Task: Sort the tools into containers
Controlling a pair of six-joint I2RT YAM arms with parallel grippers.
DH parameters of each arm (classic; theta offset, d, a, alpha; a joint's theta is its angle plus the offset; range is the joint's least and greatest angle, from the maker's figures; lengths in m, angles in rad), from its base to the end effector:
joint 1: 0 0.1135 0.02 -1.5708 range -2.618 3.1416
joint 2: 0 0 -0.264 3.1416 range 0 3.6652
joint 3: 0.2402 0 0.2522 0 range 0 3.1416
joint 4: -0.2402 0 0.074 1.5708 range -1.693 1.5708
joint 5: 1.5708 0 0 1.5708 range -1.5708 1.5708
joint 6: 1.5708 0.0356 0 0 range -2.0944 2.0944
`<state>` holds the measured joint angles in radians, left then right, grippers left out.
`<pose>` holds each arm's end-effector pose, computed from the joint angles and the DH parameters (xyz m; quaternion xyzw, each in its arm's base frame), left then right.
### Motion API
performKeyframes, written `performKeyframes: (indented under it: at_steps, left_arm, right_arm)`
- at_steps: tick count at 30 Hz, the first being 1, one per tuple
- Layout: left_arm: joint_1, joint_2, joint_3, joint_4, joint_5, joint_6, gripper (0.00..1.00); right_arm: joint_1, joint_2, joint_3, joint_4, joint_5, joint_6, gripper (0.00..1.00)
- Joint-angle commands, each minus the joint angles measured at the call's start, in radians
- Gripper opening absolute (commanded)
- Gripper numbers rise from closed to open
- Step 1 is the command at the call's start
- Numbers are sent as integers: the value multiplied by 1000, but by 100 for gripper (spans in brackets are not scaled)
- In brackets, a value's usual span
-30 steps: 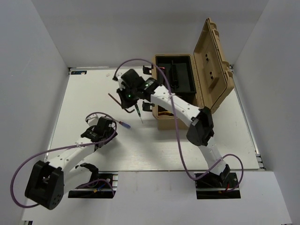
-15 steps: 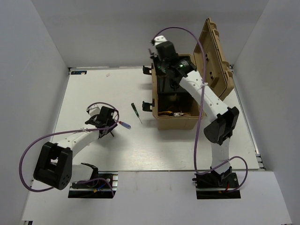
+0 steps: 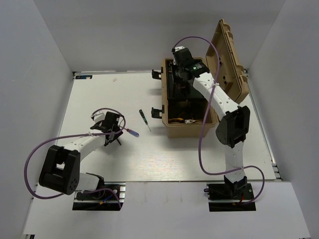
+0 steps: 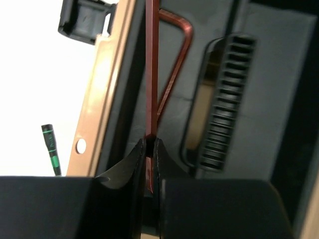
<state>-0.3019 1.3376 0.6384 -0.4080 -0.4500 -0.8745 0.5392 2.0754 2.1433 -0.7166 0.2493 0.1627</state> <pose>0.2266 -0.0544 0.1638 -0.3171 0.8956 0.0564 0.3068 0.4116 0.2361 0.3555 -0.1120 0.8833 0.0472 0.4528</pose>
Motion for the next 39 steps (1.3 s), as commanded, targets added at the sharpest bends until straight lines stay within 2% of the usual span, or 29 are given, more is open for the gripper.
performKeyframes:
  at_steps: [1, 3, 4, 5, 6, 9, 12, 21, 28, 30, 35, 38, 39]
  left_arm:
    - [20, 3, 38, 20, 17, 19, 71]
    - [20, 12, 38, 29, 17, 19, 71]
    - [20, 12, 38, 29, 17, 19, 71]
    - [29, 12, 38, 29, 26, 19, 71]
    - [29, 12, 29, 29, 27, 28, 71]
    - [29, 12, 29, 38, 36, 28, 69]
    - [38, 21, 29, 38, 36, 37, 68]
    - [38, 115, 101, 6, 25, 55, 62]
    - [38, 176, 152, -37, 16, 75, 50]
    - [38, 190, 141, -46, 16, 75, 43]
    - [47, 218, 93, -26, 25, 75, 39]
    - [47, 239, 84, -17, 36, 75, 28]
    - [47, 239, 84, -17, 46, 75, 22]
  right_arm:
    - [-7, 15, 0, 26, -70, 37, 0]
    - [-10, 25, -3, 22, -76, 44, 0]
    - [-10, 28, -2, 25, -84, 50, 5]
    - [-13, 34, -2, 25, -91, 52, 20]
    - [-12, 37, -3, 25, -97, 51, 25]
    - [-13, 26, -2, 16, -128, 47, 37]
    - [-10, -8, -3, 6, -159, 44, 41]
    - [-5, -211, -138, 39, -306, 93, 41]
    - [-7, -340, -266, 72, -364, 93, 41]
    - [-8, -362, -275, 71, -398, 90, 43]
    - [-12, -423, -257, 59, -420, 75, 44]
    - [-10, -462, -263, 57, -429, 74, 46]
    - [-12, -477, -269, 59, -432, 70, 46]
